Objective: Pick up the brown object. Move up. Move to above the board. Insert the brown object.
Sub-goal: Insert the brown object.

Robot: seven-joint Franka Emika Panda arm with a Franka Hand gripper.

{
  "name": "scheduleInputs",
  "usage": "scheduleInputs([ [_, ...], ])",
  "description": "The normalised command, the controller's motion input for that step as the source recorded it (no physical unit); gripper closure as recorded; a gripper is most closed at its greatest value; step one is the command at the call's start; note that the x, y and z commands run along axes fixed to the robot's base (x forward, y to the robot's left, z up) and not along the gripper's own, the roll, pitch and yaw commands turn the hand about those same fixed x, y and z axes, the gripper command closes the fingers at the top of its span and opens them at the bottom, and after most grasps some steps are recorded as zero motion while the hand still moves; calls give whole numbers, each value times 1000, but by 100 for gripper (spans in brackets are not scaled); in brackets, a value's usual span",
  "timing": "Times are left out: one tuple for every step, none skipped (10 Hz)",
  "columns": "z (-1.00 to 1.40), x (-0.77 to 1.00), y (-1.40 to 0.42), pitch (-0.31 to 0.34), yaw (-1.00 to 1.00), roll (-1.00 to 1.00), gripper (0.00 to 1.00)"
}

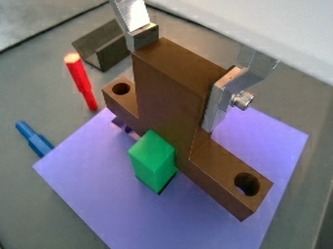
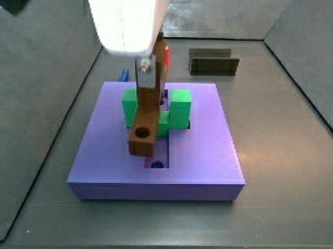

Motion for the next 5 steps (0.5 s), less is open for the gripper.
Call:
scheduleInputs([
  [-323, 46, 0, 0, 217, -49, 100],
  [-309, 29, -9, 0, 100, -49, 100],
  [-231, 100, 0, 0, 0, -11, 100],
  [-120, 231, 0, 0, 0, -9, 100],
  [-94, 369, 0, 3, 0, 0, 100],
])
